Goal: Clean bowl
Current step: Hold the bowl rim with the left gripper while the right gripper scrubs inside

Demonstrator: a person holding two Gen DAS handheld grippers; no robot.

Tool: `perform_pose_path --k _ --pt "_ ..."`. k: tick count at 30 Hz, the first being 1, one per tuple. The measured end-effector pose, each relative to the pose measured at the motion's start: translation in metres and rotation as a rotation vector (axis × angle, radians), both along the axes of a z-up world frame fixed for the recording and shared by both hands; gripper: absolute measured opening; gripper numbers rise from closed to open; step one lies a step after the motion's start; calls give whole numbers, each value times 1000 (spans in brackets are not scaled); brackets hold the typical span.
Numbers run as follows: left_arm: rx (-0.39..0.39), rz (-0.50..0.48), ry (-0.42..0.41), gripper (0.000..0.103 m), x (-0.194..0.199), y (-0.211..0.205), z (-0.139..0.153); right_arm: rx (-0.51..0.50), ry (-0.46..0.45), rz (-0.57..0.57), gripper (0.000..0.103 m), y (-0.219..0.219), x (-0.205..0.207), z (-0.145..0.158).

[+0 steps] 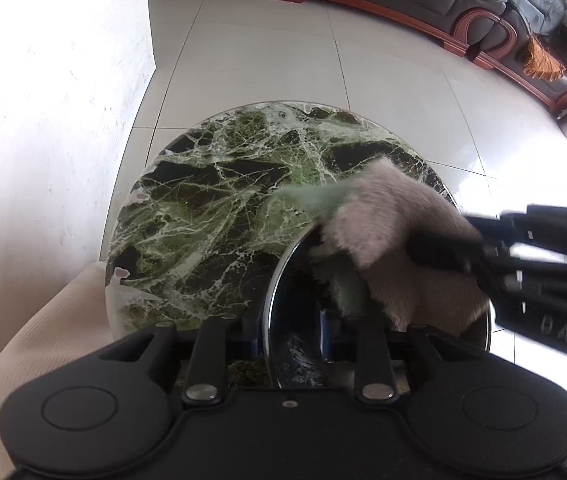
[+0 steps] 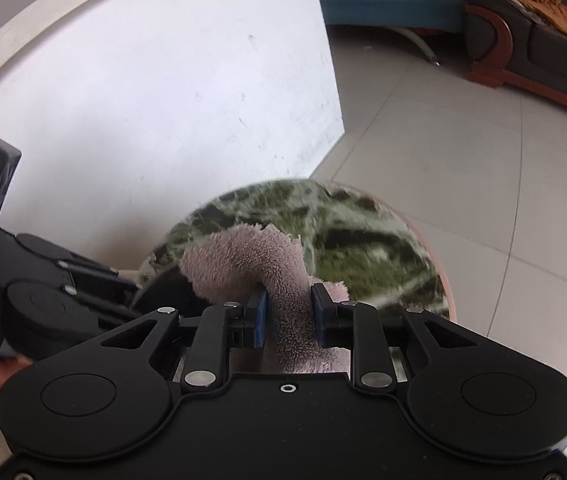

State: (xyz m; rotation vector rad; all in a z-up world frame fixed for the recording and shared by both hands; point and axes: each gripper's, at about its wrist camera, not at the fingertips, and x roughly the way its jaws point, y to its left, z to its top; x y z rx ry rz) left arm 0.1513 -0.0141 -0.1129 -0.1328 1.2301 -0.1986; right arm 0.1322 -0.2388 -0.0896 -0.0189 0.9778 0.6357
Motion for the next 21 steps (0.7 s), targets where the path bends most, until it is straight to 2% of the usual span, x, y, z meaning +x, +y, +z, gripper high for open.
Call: perform_pose_path --k 5,14,15,21 --pt "9 -12 -4 25 0 -1 1 12 50 -29 23 -14 -19 -7" --pt "12 -11 -2 27 1 -1 -1 2 -35 1 23 8 6 5" --pt "10 -9 -3 27 1 -1 -1 -1 -36 0 25 8 5 4" --pt "6 -4 -6 30 0 -2 -1 33 43 -53 25 -10 -22 -11"
